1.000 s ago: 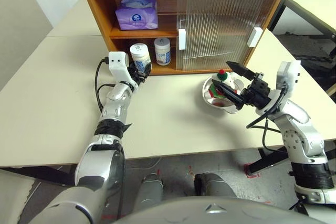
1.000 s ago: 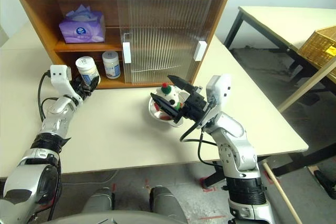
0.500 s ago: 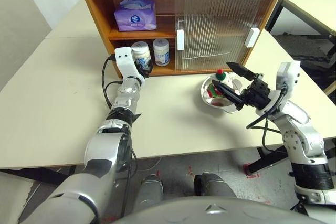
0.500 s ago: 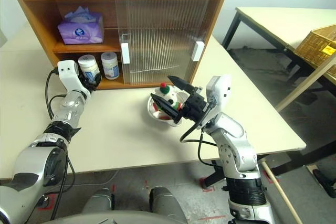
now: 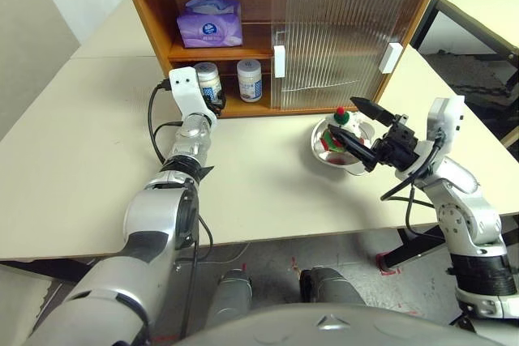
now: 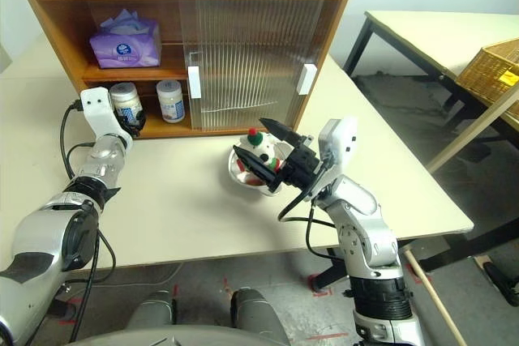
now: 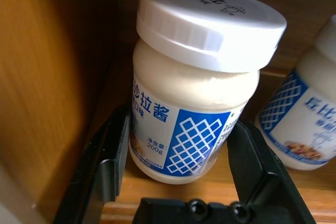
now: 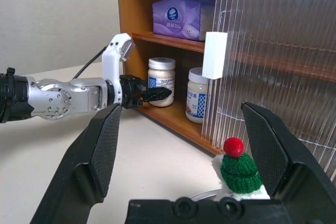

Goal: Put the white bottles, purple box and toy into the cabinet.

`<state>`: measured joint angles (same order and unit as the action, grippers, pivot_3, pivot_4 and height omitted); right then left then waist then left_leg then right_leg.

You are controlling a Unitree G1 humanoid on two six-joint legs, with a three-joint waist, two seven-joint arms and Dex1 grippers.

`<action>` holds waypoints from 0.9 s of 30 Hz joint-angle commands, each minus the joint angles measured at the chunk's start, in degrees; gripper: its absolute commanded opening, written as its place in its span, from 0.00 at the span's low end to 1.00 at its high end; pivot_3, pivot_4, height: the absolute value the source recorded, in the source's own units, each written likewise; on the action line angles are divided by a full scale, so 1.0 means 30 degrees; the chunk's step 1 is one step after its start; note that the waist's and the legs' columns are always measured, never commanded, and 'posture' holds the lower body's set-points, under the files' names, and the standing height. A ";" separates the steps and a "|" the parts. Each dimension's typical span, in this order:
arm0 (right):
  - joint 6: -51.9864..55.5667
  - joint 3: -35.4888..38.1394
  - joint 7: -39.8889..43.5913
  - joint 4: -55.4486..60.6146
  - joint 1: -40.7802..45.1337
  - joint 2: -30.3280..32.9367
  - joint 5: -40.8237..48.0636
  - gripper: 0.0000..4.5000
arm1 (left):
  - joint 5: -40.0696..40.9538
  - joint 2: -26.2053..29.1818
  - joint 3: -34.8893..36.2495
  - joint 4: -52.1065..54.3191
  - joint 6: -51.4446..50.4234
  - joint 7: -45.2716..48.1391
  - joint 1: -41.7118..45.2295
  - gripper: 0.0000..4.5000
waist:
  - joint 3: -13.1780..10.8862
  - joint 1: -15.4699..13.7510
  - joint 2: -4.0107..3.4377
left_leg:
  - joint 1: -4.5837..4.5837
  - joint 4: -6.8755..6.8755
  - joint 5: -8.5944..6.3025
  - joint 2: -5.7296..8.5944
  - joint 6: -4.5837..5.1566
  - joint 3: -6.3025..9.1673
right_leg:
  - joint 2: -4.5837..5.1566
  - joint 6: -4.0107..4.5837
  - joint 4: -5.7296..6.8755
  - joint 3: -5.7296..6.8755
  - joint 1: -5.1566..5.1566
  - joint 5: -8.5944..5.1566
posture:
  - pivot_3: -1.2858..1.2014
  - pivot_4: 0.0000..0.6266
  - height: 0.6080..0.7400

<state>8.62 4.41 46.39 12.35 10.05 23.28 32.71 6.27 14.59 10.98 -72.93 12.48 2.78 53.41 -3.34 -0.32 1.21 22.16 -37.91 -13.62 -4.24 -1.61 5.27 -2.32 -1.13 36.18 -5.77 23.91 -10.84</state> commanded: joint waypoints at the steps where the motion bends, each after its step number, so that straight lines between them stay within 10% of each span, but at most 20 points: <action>1: 0.0034 0.0020 -0.0021 0.0164 -0.0143 0.0043 -0.0134 1.00 | -0.0361 -0.0114 0.0082 -0.0316 0.0257 -0.0092 0.0538 0.68 | -0.0002 0.0007 0.0001 | 0.0000 0.0000 0.0000 0.0000 0.0000 0.0001 | 0.0000 -0.0001 0.0000 0.0000 0.0000 0.0000 | 0.51 0.11 1.00; 11: 0.0150 0.0034 -0.0076 0.0356 -0.0219 0.0088 -0.0102 1.00 | -0.0684 -0.0304 0.0098 -0.0610 0.0061 0.0156 0.0585 0.68 | -0.0003 0.0038 0.0000 | -0.0002 0.0013 -0.0001 0.0001 -0.0001 -0.0007 | -0.0001 -0.0005 -0.0010 -0.0001 0.0000 -0.0003 | 0.51 0.11 1.00; 15: 0.0185 0.0036 -0.0076 0.0366 -0.0216 0.0083 -0.0084 1.00 | -0.0974 -0.0252 0.0070 -0.0640 0.0008 -0.0109 0.0567 0.98 | -0.0004 0.0041 -0.0002 | -0.0004 0.0018 -0.0001 0.0001 -0.0001 -0.0008 | -0.0001 -0.0006 -0.0012 -0.0001 0.0000 -0.0004 | 0.51 0.11 1.00; 27: 0.0118 -0.0076 0.0075 0.0104 0.0014 0.0011 -0.0102 1.00 | -0.1011 -0.0532 0.0005 -0.0313 0.0516 0.0397 0.0196 0.99 | -0.0004 0.0028 -0.0002 | -0.0005 0.0021 -0.0001 0.0002 -0.0002 -0.0010 | -0.0001 -0.0006 -0.0012 -0.0001 0.0000 -0.0004 | 0.51 0.10 1.00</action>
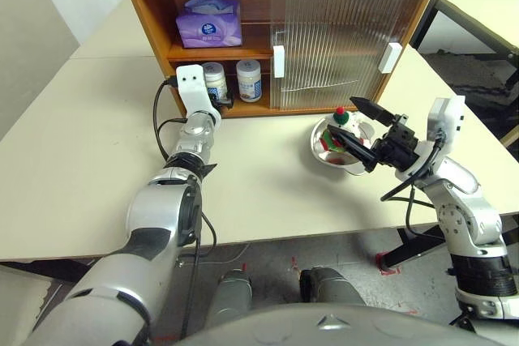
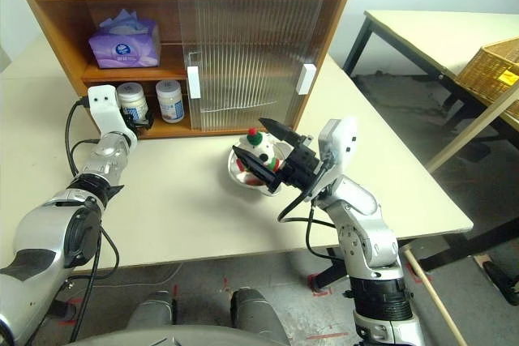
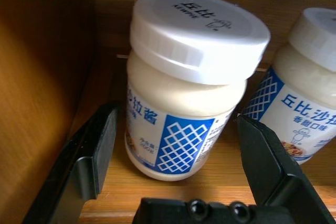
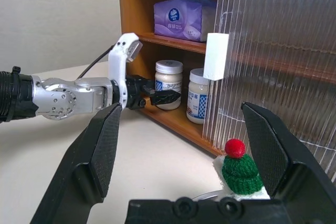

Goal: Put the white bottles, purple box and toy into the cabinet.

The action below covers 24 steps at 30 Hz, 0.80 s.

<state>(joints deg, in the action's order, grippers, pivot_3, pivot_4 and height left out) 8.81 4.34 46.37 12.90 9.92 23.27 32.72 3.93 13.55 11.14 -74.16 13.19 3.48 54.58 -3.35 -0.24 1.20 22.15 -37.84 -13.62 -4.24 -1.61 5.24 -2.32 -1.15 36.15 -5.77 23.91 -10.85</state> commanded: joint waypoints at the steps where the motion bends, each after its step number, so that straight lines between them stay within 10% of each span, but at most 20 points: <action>1: 0.0046 -0.0068 0.0103 -0.0109 0.0080 0.0008 -0.0107 1.00 | -0.0215 -0.0220 -0.0050 0.0171 0.0358 0.0192 -0.0274 0.99 | 0.0000 -0.0001 0.0000 | 0.0000 0.0001 0.0000 0.0000 0.0000 -0.0002 | 0.0000 0.0000 0.0000 0.0000 0.0000 0.0000 | 0.51 0.10 1.00; 15: -0.0081 -0.0198 0.0522 -0.0482 0.0228 -0.0070 -0.0132 1.00 | -0.0255 -0.0320 -0.0442 0.2986 0.1257 0.0645 -0.2708 0.99 | 0.0001 -0.0051 0.0000 | -0.0002 0.0005 0.0001 0.0001 0.0000 -0.0008 | -0.0002 0.0000 0.0002 0.0000 -0.0001 0.0000 | 0.52 0.11 1.00; 24: -0.0034 -0.0139 0.0680 -0.0652 0.0302 0.0009 -0.0114 1.00 | -0.0136 -0.0636 -0.2520 1.1971 -0.0686 0.3536 -0.7006 0.86 | 0.0001 -0.0085 0.0001 | 0.0009 0.0005 -0.0004 0.0005 -0.0007 -0.0015 | -0.0005 0.0000 -0.0003 0.0002 -0.0001 0.0000 | 0.53 0.11 1.00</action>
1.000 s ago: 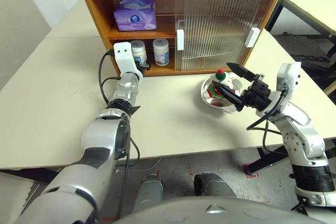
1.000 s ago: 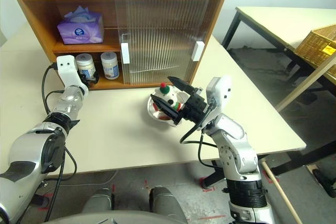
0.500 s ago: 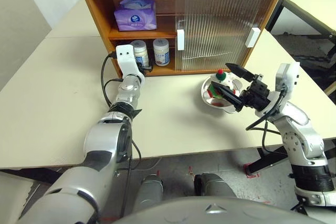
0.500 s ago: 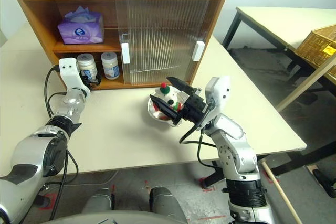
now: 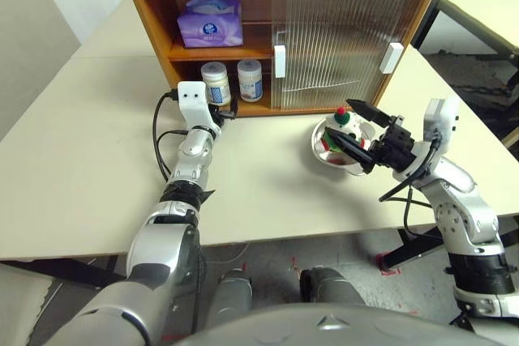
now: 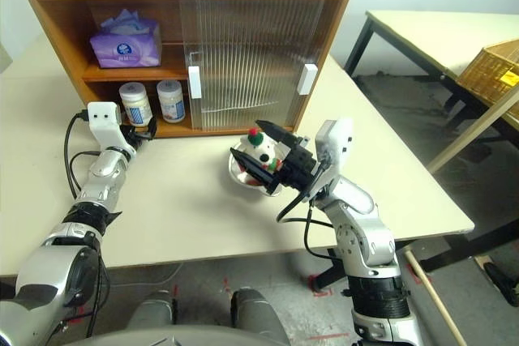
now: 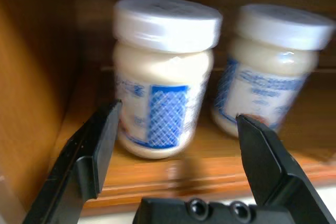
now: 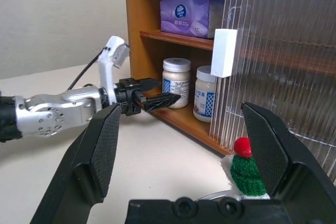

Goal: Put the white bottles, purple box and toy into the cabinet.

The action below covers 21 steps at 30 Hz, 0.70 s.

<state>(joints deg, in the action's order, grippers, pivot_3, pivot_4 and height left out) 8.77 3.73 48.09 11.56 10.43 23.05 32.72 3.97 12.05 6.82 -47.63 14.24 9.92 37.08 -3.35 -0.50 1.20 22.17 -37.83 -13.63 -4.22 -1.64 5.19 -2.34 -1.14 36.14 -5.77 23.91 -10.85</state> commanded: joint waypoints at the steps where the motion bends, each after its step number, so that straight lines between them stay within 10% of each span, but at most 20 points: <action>1: -0.0017 0.0069 0.0127 -0.0237 0.0154 0.0093 -0.0116 1.00 | -0.0341 -0.0070 -0.1624 0.4351 -0.1320 0.1933 -0.1651 0.79 | 0.0000 -0.0011 0.0001 | 0.0003 0.0000 -0.0002 0.0002 -0.0004 0.0000 | 0.0000 -0.0001 0.0000 -0.0001 0.0000 0.0000 | 0.53 0.11 1.00; 11: -0.0156 0.0093 0.0022 -0.0447 0.0207 -0.0014 -0.0230 1.00 | 0.0594 -0.1275 -0.4283 1.1026 -0.6185 0.4792 -0.2809 0.00 | -0.0001 -0.0041 0.0001 | -0.0008 -0.0007 -0.0014 0.0003 -0.0026 -0.0001 | 0.0006 0.0000 -0.0003 -0.0010 -0.0013 -0.0001 | 0.53 0.11 1.00; 21: -0.0124 0.0114 -0.0290 -0.0136 -0.0064 -0.0038 -0.0261 1.00 | 0.0130 -0.3400 -0.4557 0.7399 -0.5567 0.4437 -0.0007 0.00 | -0.0014 -0.0030 0.0001 | -0.0111 -0.0006 -0.0032 0.0001 -0.0053 0.0003 | 0.0023 -0.0007 -0.0020 -0.0059 -0.0104 -0.0005 | 0.52 0.11 1.00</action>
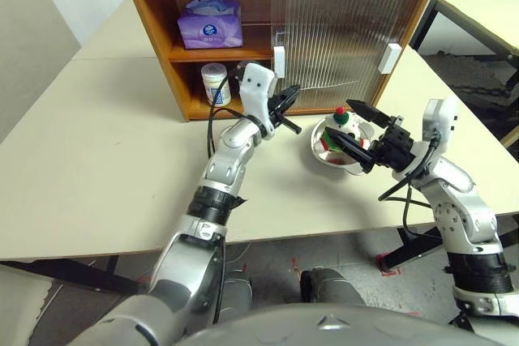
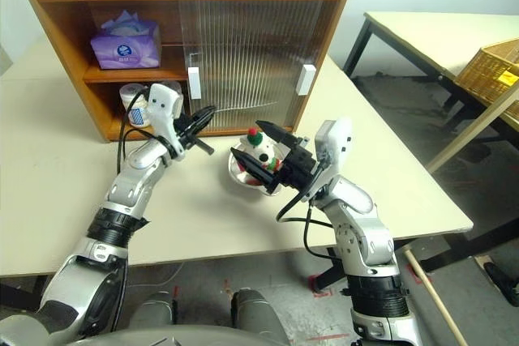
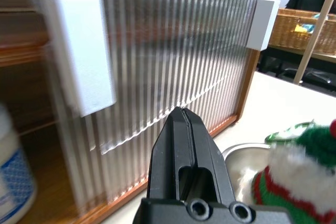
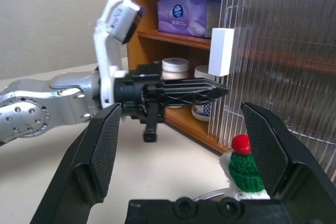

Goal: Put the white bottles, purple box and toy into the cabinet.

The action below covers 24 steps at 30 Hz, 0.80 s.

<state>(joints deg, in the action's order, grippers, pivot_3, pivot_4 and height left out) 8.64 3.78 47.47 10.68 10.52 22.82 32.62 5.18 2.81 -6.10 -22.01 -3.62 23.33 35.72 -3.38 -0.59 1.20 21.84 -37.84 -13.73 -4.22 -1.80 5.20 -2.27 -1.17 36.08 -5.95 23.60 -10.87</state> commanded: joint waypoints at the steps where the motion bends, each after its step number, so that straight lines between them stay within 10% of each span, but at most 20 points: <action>1: -0.0081 0.0085 -0.0104 0.0173 -0.0094 0.0036 -0.0230 1.00 | -0.0281 -0.0471 -0.0206 -0.1469 0.0502 -0.0051 0.0689 0.00 | -0.0005 0.0009 0.0000 | -0.0001 0.0000 -0.0003 0.0000 -0.0003 0.0000 | 0.0000 -0.0002 -0.0003 -0.0004 0.0000 -0.0001 | 0.52 0.11 1.00; 24: -0.0225 0.0108 -0.0186 0.0171 -0.0201 0.0022 -0.0192 1.00 | -0.1168 -0.2107 0.1114 -0.6948 0.4117 -0.4681 0.4262 0.00 | -0.0047 0.0009 0.0007 | 0.0012 -0.0001 -0.0017 0.0004 0.0021 -0.0007 | -0.0005 -0.0022 -0.0056 -0.0003 -0.0011 -0.0013 | 0.51 0.12 1.00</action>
<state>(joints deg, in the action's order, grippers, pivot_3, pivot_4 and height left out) 8.27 3.79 46.95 10.78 10.27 22.77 32.61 2.51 -2.88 -3.07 -42.64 8.28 10.55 48.16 -3.52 -0.56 1.22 21.88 -37.85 -13.78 -4.21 -1.73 5.18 -2.28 -1.23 35.91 -5.96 23.57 -10.91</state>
